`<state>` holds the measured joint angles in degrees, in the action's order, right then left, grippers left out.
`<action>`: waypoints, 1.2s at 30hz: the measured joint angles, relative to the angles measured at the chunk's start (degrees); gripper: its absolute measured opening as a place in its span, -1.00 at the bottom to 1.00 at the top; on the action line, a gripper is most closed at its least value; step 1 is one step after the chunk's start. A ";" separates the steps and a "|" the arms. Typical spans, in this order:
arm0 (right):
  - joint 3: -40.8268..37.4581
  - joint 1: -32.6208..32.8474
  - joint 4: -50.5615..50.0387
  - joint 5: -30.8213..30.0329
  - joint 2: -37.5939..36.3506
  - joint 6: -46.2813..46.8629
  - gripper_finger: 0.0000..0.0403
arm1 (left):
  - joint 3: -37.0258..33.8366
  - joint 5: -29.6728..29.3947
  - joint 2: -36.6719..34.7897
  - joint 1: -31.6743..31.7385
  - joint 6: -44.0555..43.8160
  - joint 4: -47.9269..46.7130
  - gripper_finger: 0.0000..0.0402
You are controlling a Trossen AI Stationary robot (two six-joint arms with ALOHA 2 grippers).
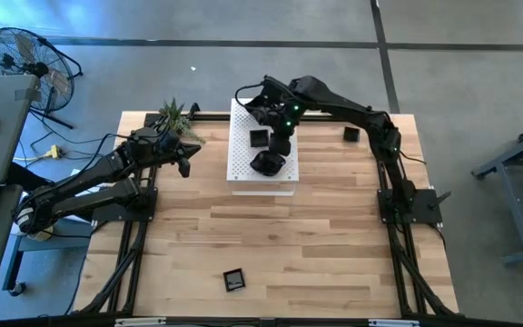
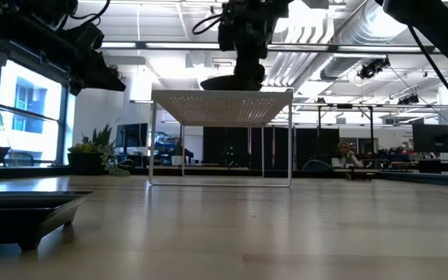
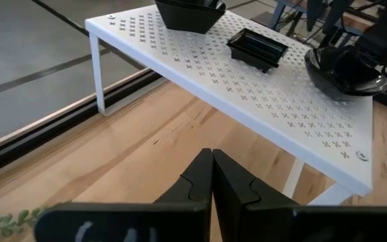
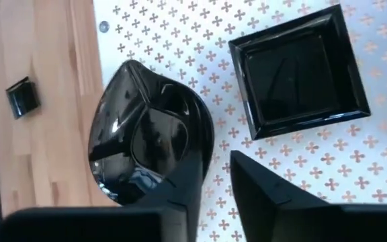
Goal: Pick & Place Mini shaped plates
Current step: Stack the black square plate on top of the black square plate on the shelf
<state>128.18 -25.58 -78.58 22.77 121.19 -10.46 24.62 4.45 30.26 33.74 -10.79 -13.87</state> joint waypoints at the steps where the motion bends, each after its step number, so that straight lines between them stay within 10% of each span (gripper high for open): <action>1: 0.00 0.02 0.02 -0.38 0.00 -0.02 -0.63 | 0.00 0.00 0.00 0.00 0.00 0.00 -1.00; 8: 3.43 0.38 -0.41 -0.45 -0.43 -0.07 -0.51 | 0.00 0.04 0.01 0.00 0.00 -0.02 -1.00; 15: 0.47 4.09 7.97 -6.23 -7.90 1.16 -0.94 | 0.00 -0.08 0.00 0.00 0.00 -0.01 -1.00; 27: -38.66 7.03 50.21 -10.39 -28.34 17.78 -0.97 | 0.00 -0.96 0.00 -0.01 0.02 -0.02 -1.00; 36: -58.30 6.78 53.66 -21.50 -45.66 34.15 -0.99 | 0.00 -0.98 0.00 0.00 0.00 -0.01 -1.00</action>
<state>69.88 -18.80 -24.92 1.28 75.53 23.69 24.62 3.46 30.26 33.74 -10.79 -13.88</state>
